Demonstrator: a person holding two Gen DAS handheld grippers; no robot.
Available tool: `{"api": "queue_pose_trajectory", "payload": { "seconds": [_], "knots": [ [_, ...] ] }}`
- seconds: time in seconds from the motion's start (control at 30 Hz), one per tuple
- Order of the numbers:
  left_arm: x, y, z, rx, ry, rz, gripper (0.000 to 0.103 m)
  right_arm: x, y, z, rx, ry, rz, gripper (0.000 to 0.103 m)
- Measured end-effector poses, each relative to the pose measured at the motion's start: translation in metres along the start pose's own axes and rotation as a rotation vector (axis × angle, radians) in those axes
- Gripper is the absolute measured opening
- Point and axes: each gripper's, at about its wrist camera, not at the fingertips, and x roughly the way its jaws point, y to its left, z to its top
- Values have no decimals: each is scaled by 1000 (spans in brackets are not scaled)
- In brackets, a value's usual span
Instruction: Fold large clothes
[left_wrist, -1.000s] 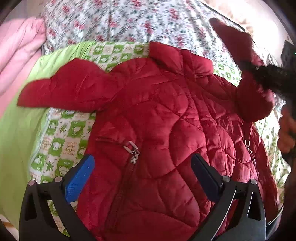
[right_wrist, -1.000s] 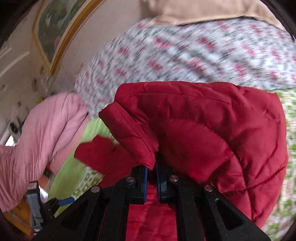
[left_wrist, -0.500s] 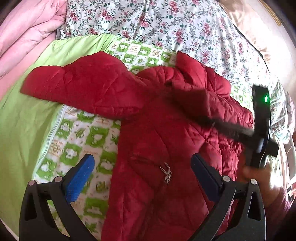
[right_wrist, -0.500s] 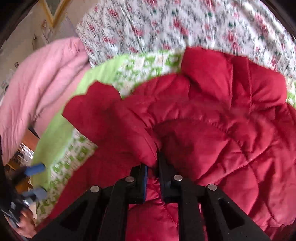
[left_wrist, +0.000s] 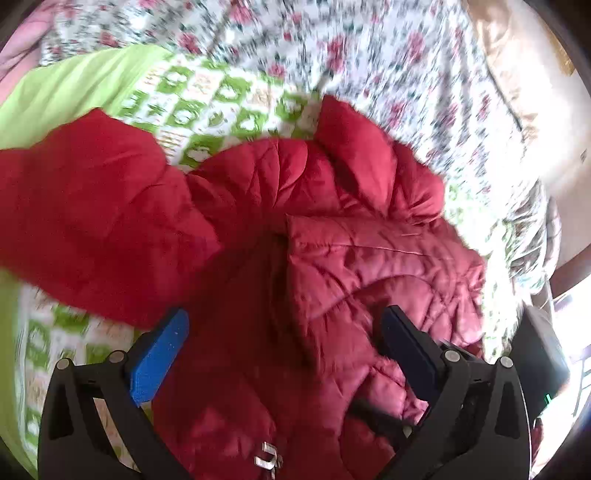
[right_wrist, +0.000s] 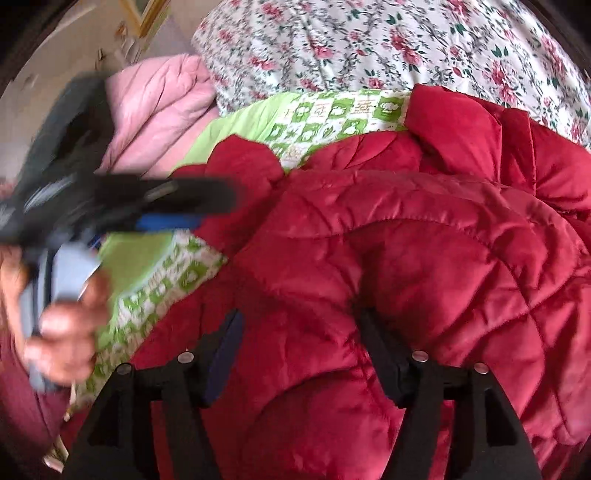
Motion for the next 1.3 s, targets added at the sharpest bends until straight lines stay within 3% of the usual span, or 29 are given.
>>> {"api": "queue_pose_trajectory", "payload": {
  "seconds": [0.07, 0.13, 0.2, 0.3, 0.33, 0.43, 0.5, 0.67, 0.73, 0.8, 0.97, 1.0, 1.1, 1.2, 1.3],
  "knots": [
    [19, -1, 6, 4, 42, -9, 99, -10, -2, -7, -7, 4, -16, 68],
    [35, -4, 7, 15, 79, -32, 82, -26, -8, -18, 1, 7, -43, 68],
    [47, -10, 4, 45, 96, -22, 48, -44, -20, -29, 27, -9, -67, 68],
    [47, -16, 0, 84, 51, 26, 17, -74, -44, -41, 114, -55, -106, 68],
    [44, -16, 0, 90, 36, 50, 11, -82, -51, -42, 139, -72, -117, 68],
    [18, -11, 2, 115, -47, 120, 10, -119, -80, -49, 237, -166, -202, 68],
    [21, -7, 1, 143, -34, 148, 10, -136, -103, -49, 275, -217, -280, 69],
    [47, -9, -12, 230, -30, 245, 11, -116, -149, -36, 355, -156, -349, 66],
    [45, -11, -15, 246, -45, 281, 18, -99, -159, -35, 360, -104, -399, 67],
    [39, -12, -17, 250, -60, 314, 24, -87, -167, -39, 368, -72, -397, 67],
    [-5, -12, -24, 222, -142, 362, 24, -82, -167, -47, 346, -72, -406, 69],
    [-18, -14, -25, 204, -174, 360, 24, -81, -167, -47, 344, -73, -407, 69],
    [-36, -28, -22, 192, -208, 246, 24, -73, -164, -42, 333, -69, -409, 69],
    [-21, -55, -20, 251, -153, 117, 24, -67, -162, -41, 316, -58, -424, 69],
    [23, -74, -21, 292, -86, 215, 24, -72, -158, -38, 310, -56, -429, 69]
  ]
}}
